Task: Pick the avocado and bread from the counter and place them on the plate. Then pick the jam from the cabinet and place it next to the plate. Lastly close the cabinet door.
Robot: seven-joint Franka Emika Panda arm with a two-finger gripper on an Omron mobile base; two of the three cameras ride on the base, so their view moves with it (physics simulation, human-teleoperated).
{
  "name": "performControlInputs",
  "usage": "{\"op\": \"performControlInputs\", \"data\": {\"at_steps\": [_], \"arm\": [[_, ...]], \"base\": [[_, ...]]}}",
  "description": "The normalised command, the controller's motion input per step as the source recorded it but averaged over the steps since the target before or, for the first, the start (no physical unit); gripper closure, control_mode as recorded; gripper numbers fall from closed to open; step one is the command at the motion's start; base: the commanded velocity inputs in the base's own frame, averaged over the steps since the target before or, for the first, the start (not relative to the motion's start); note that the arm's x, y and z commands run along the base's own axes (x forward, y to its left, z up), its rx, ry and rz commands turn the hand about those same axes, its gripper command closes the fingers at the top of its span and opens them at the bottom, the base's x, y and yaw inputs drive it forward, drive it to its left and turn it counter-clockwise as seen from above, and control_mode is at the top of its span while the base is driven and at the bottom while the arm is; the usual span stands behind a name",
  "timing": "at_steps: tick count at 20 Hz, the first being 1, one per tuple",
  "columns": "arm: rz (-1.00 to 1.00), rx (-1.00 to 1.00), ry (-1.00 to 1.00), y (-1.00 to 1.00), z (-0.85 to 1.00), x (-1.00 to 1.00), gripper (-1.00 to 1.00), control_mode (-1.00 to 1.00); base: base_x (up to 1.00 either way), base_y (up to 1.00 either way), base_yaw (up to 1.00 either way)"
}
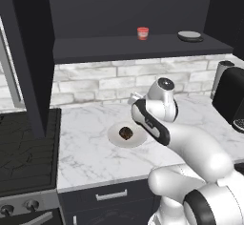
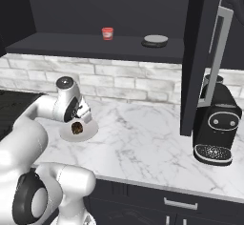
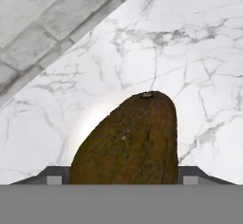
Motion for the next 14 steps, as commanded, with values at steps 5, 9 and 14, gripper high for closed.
{"op": "performControlInputs", "data": {"at_steps": [5, 9, 14], "arm": [[0.09, 0.0, 0.0, -0.11, -0.1, -0.02, 1.0, -1.0], [0.06, -0.03, 0.0, 0.0, -0.24, -0.04, 1.0, -1.0], [0.07, -0.05, 0.0, 0.0, -0.31, 0.0, 1.0, -1.0]], "base": [[0.0, 0.0, 0.0], [0.0, 0.0, 0.0], [0.0, 0.0, 0.0]]}}
